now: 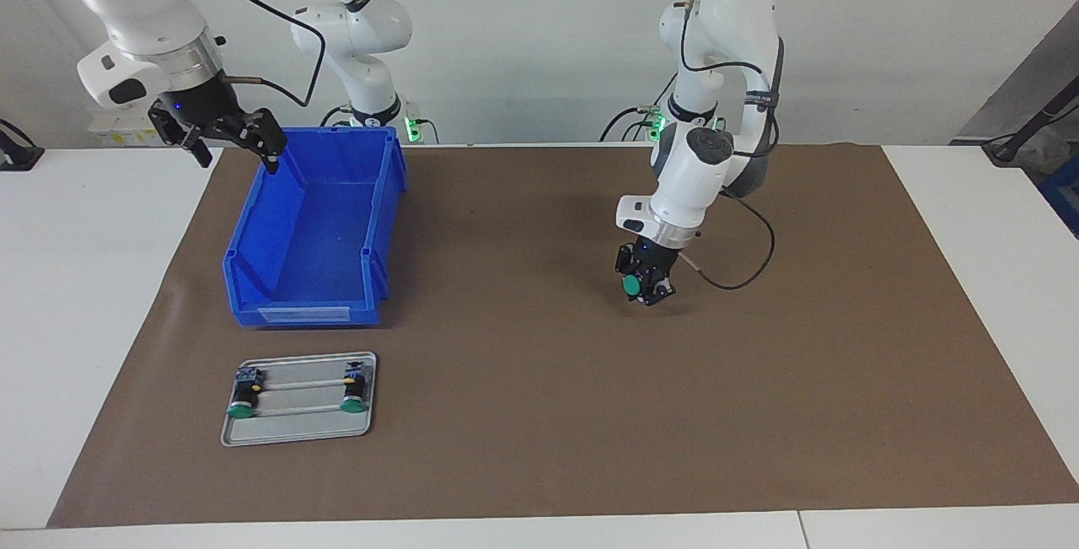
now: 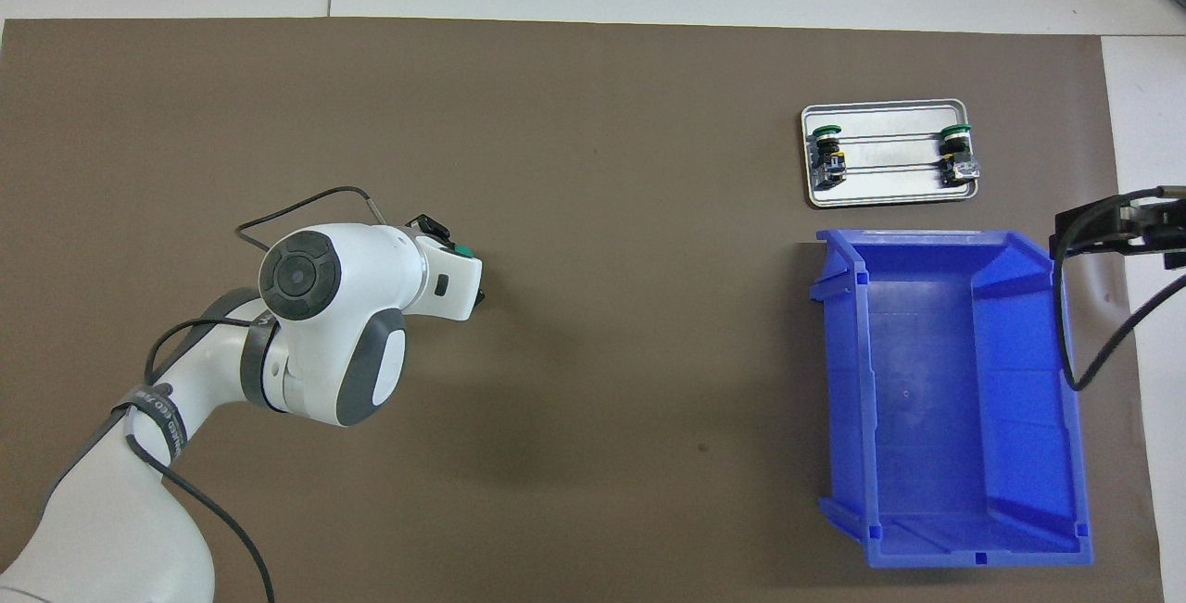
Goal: Place and press button with both arms
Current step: 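Grasp the green button with the left gripper and lift it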
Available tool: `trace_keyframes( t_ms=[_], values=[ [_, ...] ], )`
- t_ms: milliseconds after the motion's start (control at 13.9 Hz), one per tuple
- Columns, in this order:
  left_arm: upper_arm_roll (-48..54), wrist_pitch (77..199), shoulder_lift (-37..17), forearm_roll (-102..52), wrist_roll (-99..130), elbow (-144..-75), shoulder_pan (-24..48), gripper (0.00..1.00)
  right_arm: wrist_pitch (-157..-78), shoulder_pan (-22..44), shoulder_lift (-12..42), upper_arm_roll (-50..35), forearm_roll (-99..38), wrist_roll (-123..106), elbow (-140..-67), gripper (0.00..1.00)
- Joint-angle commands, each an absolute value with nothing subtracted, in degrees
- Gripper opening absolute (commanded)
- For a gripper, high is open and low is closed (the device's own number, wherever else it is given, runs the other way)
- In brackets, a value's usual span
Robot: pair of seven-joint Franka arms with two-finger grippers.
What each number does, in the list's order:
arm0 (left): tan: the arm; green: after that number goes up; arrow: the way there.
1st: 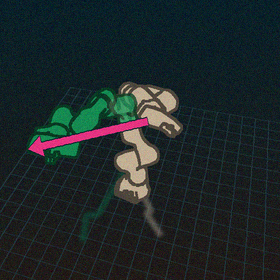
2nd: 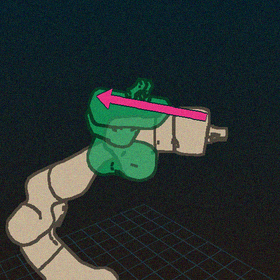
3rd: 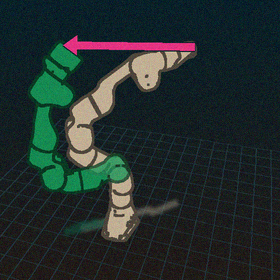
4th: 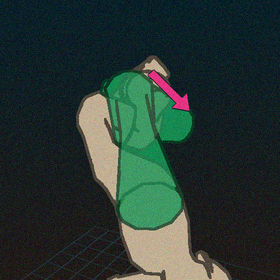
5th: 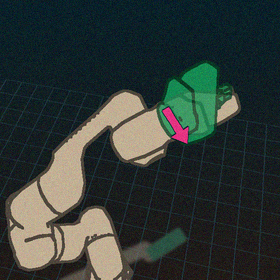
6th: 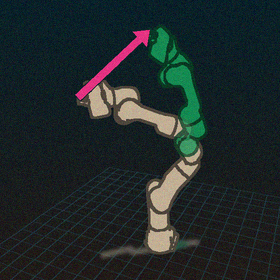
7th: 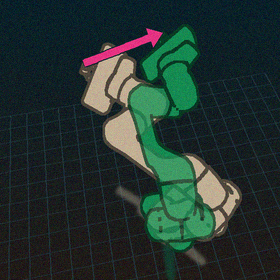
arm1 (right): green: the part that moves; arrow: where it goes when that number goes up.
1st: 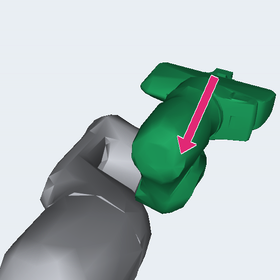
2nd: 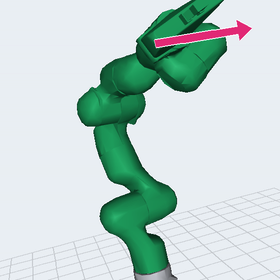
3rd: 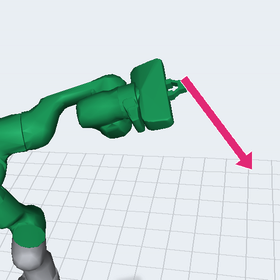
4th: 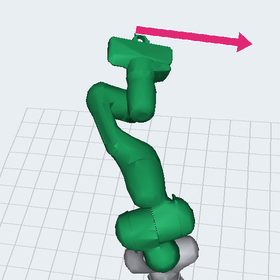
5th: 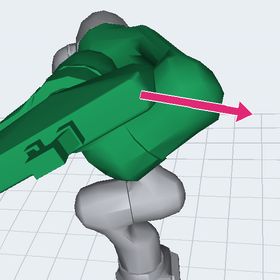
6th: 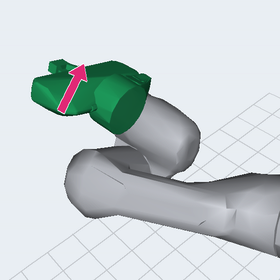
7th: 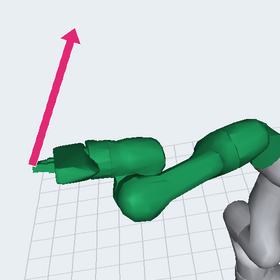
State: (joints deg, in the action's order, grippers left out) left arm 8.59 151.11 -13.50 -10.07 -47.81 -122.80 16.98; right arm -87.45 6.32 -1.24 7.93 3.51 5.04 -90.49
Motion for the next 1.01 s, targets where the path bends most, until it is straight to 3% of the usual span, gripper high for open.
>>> trace_keyframes(
  t_ms=[0,649,937],
  values=[
    [9.31,151.00,-13.71,-11.34,-49.74,-120.42,15.38,0.00,-87.19,5.71,-2.37,7.47,2.81,3.96,-91.58,1.00],
    [9.84,149.33,-13.18,-19.22,-56.32,-118.30,11.34,0.00,-87.19,5.71,-2.37,7.47,2.81,3.96,-91.58,1.00],
    [9.23,133.03,-11.78,-26.79,-65.28,-113.31,7.75,0.00,-87.19,5.71,-2.37,7.47,2.81,3.96,-91.58,1.00]
  ],
)
